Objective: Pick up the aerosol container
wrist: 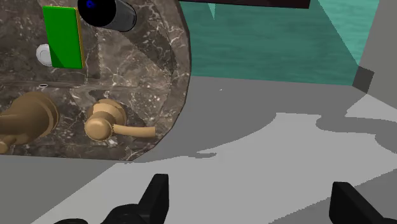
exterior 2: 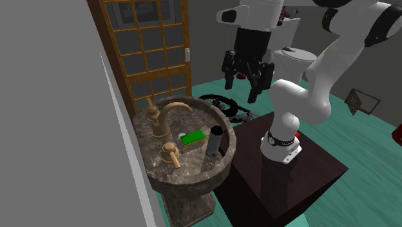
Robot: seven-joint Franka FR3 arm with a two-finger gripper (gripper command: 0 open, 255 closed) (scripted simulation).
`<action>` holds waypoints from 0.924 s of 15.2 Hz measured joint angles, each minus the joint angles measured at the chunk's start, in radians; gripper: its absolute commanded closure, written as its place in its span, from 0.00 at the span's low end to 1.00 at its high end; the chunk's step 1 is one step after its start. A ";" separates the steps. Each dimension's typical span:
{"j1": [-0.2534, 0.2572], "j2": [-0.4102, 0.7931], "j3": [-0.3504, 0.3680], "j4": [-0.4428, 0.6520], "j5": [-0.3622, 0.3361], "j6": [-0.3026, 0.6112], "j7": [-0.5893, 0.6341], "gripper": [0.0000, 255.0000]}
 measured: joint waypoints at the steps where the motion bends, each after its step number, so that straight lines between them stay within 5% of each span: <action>1: 0.000 0.000 0.000 0.000 0.000 0.000 0.000 0.00; 14: -0.043 -0.206 -0.253 -0.417 -0.083 0.213 -0.320 0.00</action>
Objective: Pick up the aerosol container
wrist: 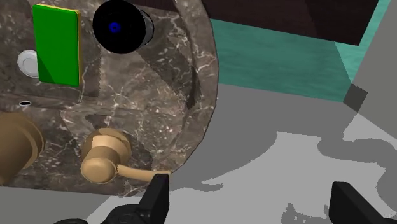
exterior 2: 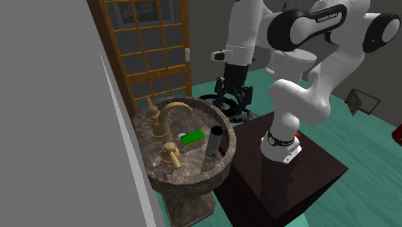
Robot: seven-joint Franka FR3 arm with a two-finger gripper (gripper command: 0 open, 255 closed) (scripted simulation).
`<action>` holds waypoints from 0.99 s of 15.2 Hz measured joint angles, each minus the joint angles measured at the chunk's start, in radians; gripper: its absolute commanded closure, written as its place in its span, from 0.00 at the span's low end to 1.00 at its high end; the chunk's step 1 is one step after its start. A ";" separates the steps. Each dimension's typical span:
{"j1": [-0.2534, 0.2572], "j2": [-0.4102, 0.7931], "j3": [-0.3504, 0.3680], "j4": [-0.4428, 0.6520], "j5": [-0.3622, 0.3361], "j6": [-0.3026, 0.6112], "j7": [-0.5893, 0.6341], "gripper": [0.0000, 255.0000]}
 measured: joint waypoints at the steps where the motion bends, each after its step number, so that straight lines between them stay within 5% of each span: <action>1: -0.008 -0.006 -0.028 -0.021 -0.013 0.013 -0.031 0.00; 10: -0.080 0.038 -0.304 -0.198 -0.135 0.204 -0.326 0.00; 15: -0.059 0.191 -0.511 -0.219 -0.186 0.357 -0.523 0.00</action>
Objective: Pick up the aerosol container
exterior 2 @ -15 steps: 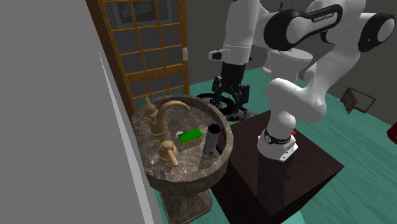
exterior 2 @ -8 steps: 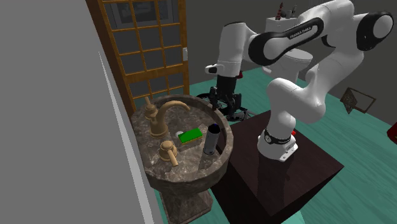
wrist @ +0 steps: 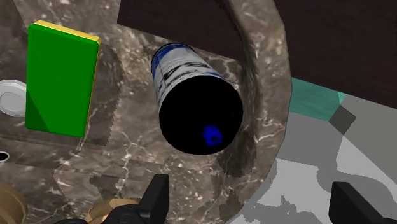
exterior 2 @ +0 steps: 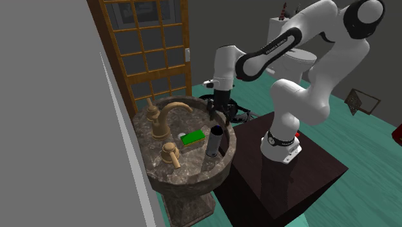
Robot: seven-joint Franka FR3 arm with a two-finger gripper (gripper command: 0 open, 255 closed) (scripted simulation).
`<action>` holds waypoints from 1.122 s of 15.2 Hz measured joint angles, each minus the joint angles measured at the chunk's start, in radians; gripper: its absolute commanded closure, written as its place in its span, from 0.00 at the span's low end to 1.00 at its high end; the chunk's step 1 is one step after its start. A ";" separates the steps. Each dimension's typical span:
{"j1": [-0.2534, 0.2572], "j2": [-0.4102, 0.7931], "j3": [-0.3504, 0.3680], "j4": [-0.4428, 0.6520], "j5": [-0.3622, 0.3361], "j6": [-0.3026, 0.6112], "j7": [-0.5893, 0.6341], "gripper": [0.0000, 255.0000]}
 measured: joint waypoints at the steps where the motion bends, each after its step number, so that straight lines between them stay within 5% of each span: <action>1: 0.010 0.033 -0.047 -0.001 -0.006 0.029 -0.044 0.00; 11: 0.140 0.212 -0.247 -0.018 0.022 0.227 -0.195 0.00; 12: 0.144 0.217 -0.252 -0.018 0.023 0.232 -0.198 1.00; 17: 0.148 0.220 -0.257 -0.018 0.025 0.238 -0.201 1.00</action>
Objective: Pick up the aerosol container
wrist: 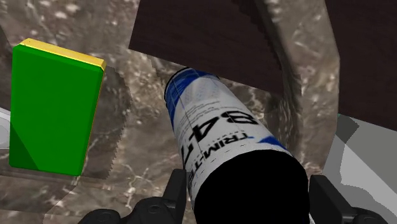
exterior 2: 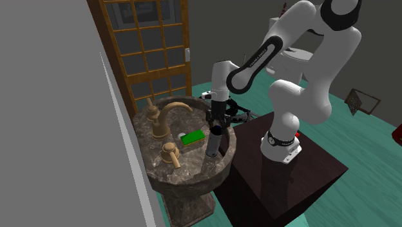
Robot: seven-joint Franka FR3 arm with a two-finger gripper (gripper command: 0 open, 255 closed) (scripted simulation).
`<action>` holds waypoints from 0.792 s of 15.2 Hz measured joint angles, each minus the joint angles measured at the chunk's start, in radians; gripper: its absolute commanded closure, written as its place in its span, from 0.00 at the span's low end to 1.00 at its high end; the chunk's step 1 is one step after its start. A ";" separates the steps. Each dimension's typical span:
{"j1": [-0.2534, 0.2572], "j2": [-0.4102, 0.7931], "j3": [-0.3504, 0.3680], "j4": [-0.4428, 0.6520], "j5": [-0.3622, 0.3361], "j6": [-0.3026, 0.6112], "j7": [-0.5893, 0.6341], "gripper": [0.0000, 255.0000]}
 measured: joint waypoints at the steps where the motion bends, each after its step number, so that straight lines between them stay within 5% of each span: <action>1: 0.000 0.000 0.000 0.000 0.000 0.000 0.000 1.00; 6: -0.007 -0.006 0.007 0.000 -0.003 -0.007 0.004 1.00; 12: -0.081 -0.091 0.097 0.018 -0.026 -0.117 0.059 1.00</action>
